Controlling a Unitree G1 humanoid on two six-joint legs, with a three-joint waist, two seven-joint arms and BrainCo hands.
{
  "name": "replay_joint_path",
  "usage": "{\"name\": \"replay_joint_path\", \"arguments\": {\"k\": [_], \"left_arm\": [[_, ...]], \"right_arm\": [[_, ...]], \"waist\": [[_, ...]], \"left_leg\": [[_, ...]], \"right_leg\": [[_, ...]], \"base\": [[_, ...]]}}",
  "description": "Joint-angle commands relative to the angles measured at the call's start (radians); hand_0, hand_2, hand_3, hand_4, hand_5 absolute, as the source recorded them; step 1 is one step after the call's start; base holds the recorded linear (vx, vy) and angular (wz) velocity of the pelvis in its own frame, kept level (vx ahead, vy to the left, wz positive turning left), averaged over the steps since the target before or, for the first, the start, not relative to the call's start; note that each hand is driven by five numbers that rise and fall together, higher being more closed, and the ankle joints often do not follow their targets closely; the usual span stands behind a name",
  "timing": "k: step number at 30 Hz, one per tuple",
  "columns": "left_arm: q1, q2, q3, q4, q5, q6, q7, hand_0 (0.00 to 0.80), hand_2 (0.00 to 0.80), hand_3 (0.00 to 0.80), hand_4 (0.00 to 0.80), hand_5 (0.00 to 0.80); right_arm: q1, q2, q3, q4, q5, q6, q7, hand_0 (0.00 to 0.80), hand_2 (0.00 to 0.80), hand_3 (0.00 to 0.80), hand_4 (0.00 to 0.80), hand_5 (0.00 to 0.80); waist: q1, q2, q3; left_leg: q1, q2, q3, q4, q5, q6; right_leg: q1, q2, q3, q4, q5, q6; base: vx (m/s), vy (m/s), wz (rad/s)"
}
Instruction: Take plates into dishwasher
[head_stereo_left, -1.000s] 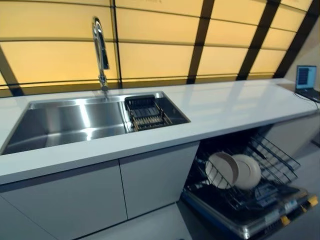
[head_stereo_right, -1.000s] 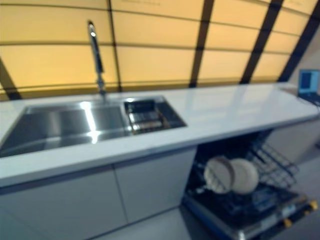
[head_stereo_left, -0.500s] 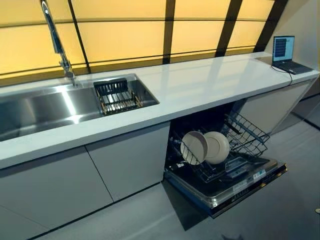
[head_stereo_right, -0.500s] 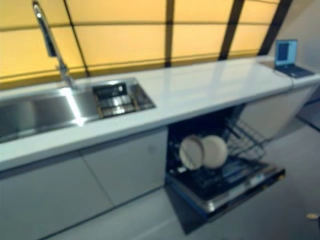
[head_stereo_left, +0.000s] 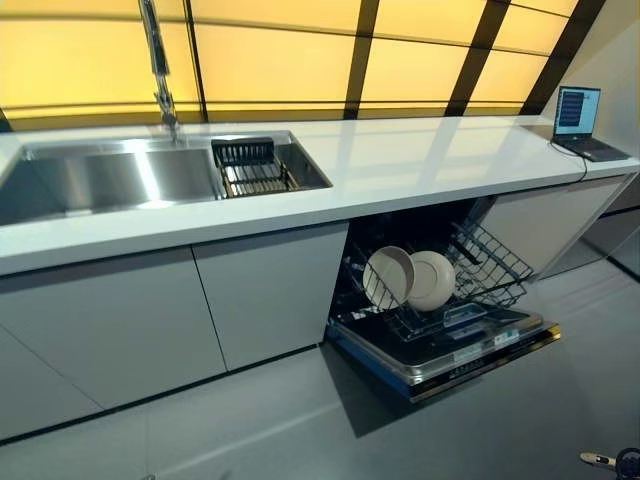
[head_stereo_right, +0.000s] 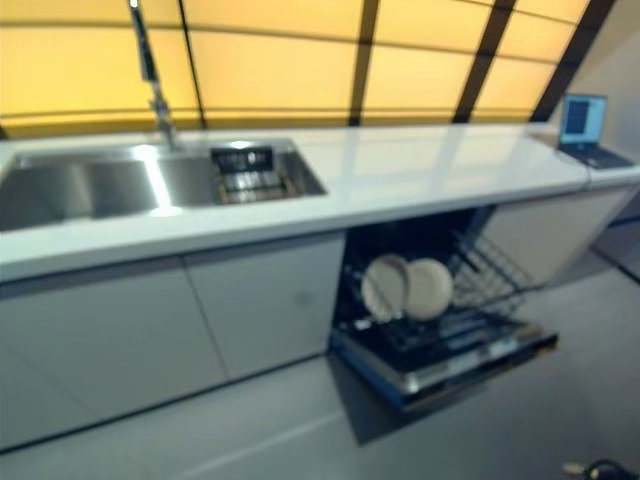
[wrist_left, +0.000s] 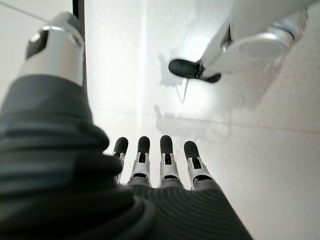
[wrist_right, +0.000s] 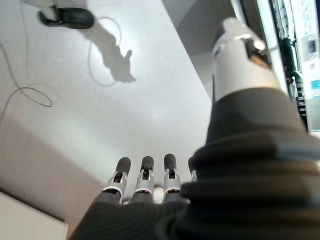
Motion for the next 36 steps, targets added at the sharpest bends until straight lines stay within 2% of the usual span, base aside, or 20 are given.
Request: {"name": "replay_joint_path", "arguments": {"k": [1,3,4,6,7,8,9,11,14,16,18,19,20,22,23,24,25,29,32,36], "left_arm": [[0.01,0.014,0.02,0.039,-0.029,-0.039,-0.007,0.0,0.0,0.0,0.0,0.0],[0.029,-0.015,0.025,0.037,-0.024,-0.052,-0.017,0.0,0.0,0.0,0.0,0.0],[0.034,-0.036,0.021,0.029,-0.023,-0.061,-0.027,0.0,0.0,0.0,0.0,0.0],[0.027,-0.056,0.013,0.024,-0.028,-0.071,-0.04,0.0,0.0,0.0,0.0,0.0],[0.019,-0.07,0.004,0.022,-0.035,-0.074,-0.04,0.0,0.0,0.0,0.0,0.0],[0.017,-0.074,0.002,0.021,-0.038,-0.075,-0.038,0.0,0.0,0.0,0.0,0.0],[0.006,-0.1,-0.002,0.021,-0.048,-0.087,-0.028,0.0,0.0,0.0,0.0,0.0],[0.003,-0.116,0.0,0.022,-0.045,-0.095,-0.025,0.0,0.0,0.0,0.0,0.0],[0.004,-0.123,-0.015,0.02,-0.028,-0.088,-0.033,0.0,0.0,0.0,0.0,0.0],[0.007,-0.124,-0.032,0.017,-0.021,-0.103,-0.032,0.0,0.0,0.0,0.0,0.0],[0.007,-0.102,-0.035,0.013,0.006,-0.108,-0.044,0.0,0.0,0.0,0.0,0.0],[0.003,-0.087,-0.044,0.016,-0.012,-0.11,-0.05,0.0,0.0,0.0,0.0,0.0],[-0.002,-0.061,-0.039,0.019,-0.046,-0.114,-0.063,0.0,0.0,0.0,0.0,0.0],[-0.005,-0.041,-0.034,0.018,-0.066,-0.109,-0.074,0.0,0.0,0.0,0.0,0.0],[-0.004,-0.026,-0.02,0.018,-0.073,-0.105,-0.08,0.0,0.0,0.0,0.0,0.0],[-0.003,-0.015,-0.011,0.016,-0.089,-0.099,-0.085,0.0,0.0,0.0,0.0,0.0],[-0.004,-0.01,-0.004,0.01,-0.126,-0.077,-0.075,0.0,0.0,0.0,0.0,0.0],[0.024,-0.066,0.026,0.02,-0.194,-0.081,-0.03,0.0,0.0,0.0,0.0,0.0],[0.016,-0.12,0.038,0.014,-0.158,-0.088,-0.034,0.0,0.0,0.0,0.0,0.0],[0.005,-0.144,0.017,0.005,-0.167,-0.089,-0.025,0.0,0.0,0.0,0.0,0.0]], "right_arm": [[-0.057,0.029,0.008,-0.007,0.099,-0.018,-0.114,0.0,0.0,0.0,0.0,0.0],[-0.053,0.056,-0.011,-0.001,0.149,-0.026,-0.161,0.0,0.0,0.0,0.0,0.0],[-0.03,0.079,-0.031,-0.015,0.188,-0.03,-0.184,0.0,0.0,0.0,0.0,0.0],[-0.006,0.104,-0.056,-0.017,0.258,-0.051,-0.212,0.0,0.0,0.0,0.0,0.0],[0.003,0.118,-0.067,-0.006,0.299,-0.07,-0.221,0.0,0.0,0.0,0.0,0.0],[0.006,0.123,-0.071,-0.002,0.31,-0.078,-0.221,0.0,0.0,0.0,0.0,0.0],[0.022,0.152,-0.098,0.023,0.379,-0.113,-0.219,0.0,0.0,0.0,0.0,0.0],[0.043,0.182,-0.123,0.039,0.401,-0.139,-0.186,0.0,0.0,0.0,0.0,0.0],[0.073,0.206,-0.129,0.025,0.416,-0.166,-0.187,0.0,0.0,0.0,0.0,0.0],[0.083,0.232,-0.126,0.02,0.429,-0.186,-0.218,0.0,0.0,0.0,0.0,0.0],[0.086,0.23,-0.132,0.028,0.421,-0.202,-0.218,0.0,0.0,0.0,0.0,0.0],[0.084,0.227,-0.141,0.035,0.428,-0.196,-0.211,0.0,0.0,0.0,0.0,0.0],[0.079,0.231,-0.146,0.055,0.444,-0.203,-0.198,0.0,0.0,0.0,0.0,0.0],[0.071,0.243,-0.143,0.064,0.448,-0.21,-0.187,0.0,0.0,0.0,0.0,0.0],[0.063,0.257,-0.14,0.069,0.456,-0.214,-0.184,0.0,0.0,0.0,0.0,0.0],[0.054,0.268,-0.133,0.073,0.471,-0.225,-0.182,0.0,0.0,0.0,0.0,0.0],[0.039,0.285,-0.123,0.083,0.489,-0.244,-0.178,0.0,0.0,0.0,0.0,0.0],[0.04,0.297,-0.12,0.083,0.481,-0.242,-0.175,0.0,0.0,0.0,0.0,0.0],[0.046,0.295,-0.13,0.089,0.499,-0.235,-0.187,0.0,0.0,0.0,0.0,0.0],[0.041,0.286,-0.128,0.113,0.472,-0.228,-0.182,0.0,0.0,0.0,0.0,0.0]], "waist": [[0.058,-0.021,0.045],[0.057,-0.015,0.06],[0.043,-0.012,0.072],[0.009,-0.035,0.078],[-0.004,-0.053,0.076],[-0.008,-0.057,0.076],[-0.023,-0.077,0.065],[-0.036,-0.069,0.045],[-0.054,-0.033,0.009],[-0.035,-0.028,-0.002],[-0.054,-0.018,0.014],[-0.06,-0.017,0.02],[-0.058,-0.021,0.032],[-0.055,-0.024,0.043],[-0.059,-0.033,0.052],[-0.062,-0.034,0.059],[-0.056,-0.038,0.063],[-0.052,-0.042,0.045],[-0.042,-0.037,0.037],[-0.04,-0.024,0.034]], "left_leg": [[-0.114,-0.08,0.008,-0.056,0.055,0.026],[-0.128,-0.096,0.051,-0.052,0.048,0.038],[-0.108,-0.091,0.127,-0.022,0.047,0.051],[-0.08,-0.077,0.205,0.164,-0.03,0.08],[-0.068,-0.078,0.209,0.244,-0.08,0.097],[-0.068,-0.078,0.204,0.272,-0.098,0.102],[-0.021,-0.104,0.171,0.332,-0.169,0.12],[0.069,-0.14,0.153,0.275,-0.203,0.122],[0.18,-0.176,0.176,0.034,-0.157,0.115],[0.168,-0.231,0.097,-0.007,-0.145,0.133],[0.176,-0.242,0.059,-0.015,-0.154,0.161],[0.171,-0.24,0.043,-0.01,-0.157,0.167],[0.169,-0.221,0.052,0.003,-0.166,0.159],[0.17,-0.202,0.059,0.011,-0.179,0.149],[0.176,-0.175,0.061,0.022,-0.193,0.131],[0.179,-0.15,0.062,0.032,-0.199,0.121],[0.158,-0.103,0.075,0.058,-0.199,0.109],[0.151,-0.04,0.09,0.041,-0.149,0.075],[0.141,-0.017,0.093,-0.024,-0.091,0.048],[0.132,-0.015,0.079,-0.045,-0.075,0.028]], "right_leg": [[0.105,0.148,0.002,0.054,-0.094,-0.128],[0.114,0.178,0.006,0.043,-0.086,-0.145],[0.121,0.186,-0.015,0.042,-0.079,-0.152],[0.093,0.159,-0.062,0.039,-0.052,-0.164],[0.076,0.137,-0.081,0.033,-0.032,-0.167],[0.073,0.132,-0.087,0.03,-0.026,-0.166],[0.049,0.108,-0.099,0.014,0.008,-0.157],[0.034,0.112,-0.113,0.005,0.022,-0.145],[0.036,0.149,-0.144,-0.006,0.013,-0.142],[0.001,0.161,-0.157,0.066,0.008,-0.139],[-0.091,0.141,-0.089,0.226,0.026,-0.111],[-0.125,0.107,-0.066,0.24,0.062,-0.089],[-0.129,0.032,-0.05,0.186,0.098,-0.066],[-0.121,-0.019,-0.028,0.119,0.139,-0.049],[-0.137,-0.081,0.007,0.051,0.221,-0.018],[-0.152,-0.104,0.03,0.029,0.255,-0.006],[-0.147,-0.094,0.035,0.029,0.218,0.001],[-0.114,-0.06,0.003,0.01,0.165,0.004],[-0.076,-0.038,-0.038,-0.032,0.145,-0.005],[-0.057,-0.03,-0.068,-0.048,0.139,-0.008]], "base": [[-0.114,-0.184,0.06],[-0.145,-0.138,0.33],[-0.206,-0.076,0.58],[-0.322,-0.073,1.29],[-0.268,-0.046,1.43],[-0.226,-0.032,0.87],[-0.15,-0.006,0.2],[-0.108,0.048,0.26],[-0.017,0.123,0.88],[-0.066,0.029,0.42],[-0.089,-0.061,-0.08],[-0.124,-0.262,0.14],[-0.115,-0.358,0.32],[-0.073,-0.39,0.32],[-0.053,-0.454,0.23],[-0.091,-0.589,0.31],[-0.094,-0.439,0.29],[-0.024,-0.161,0.26],[-0.023,-0.104,0.32],[-0.035,-0.055,0.11]]}}
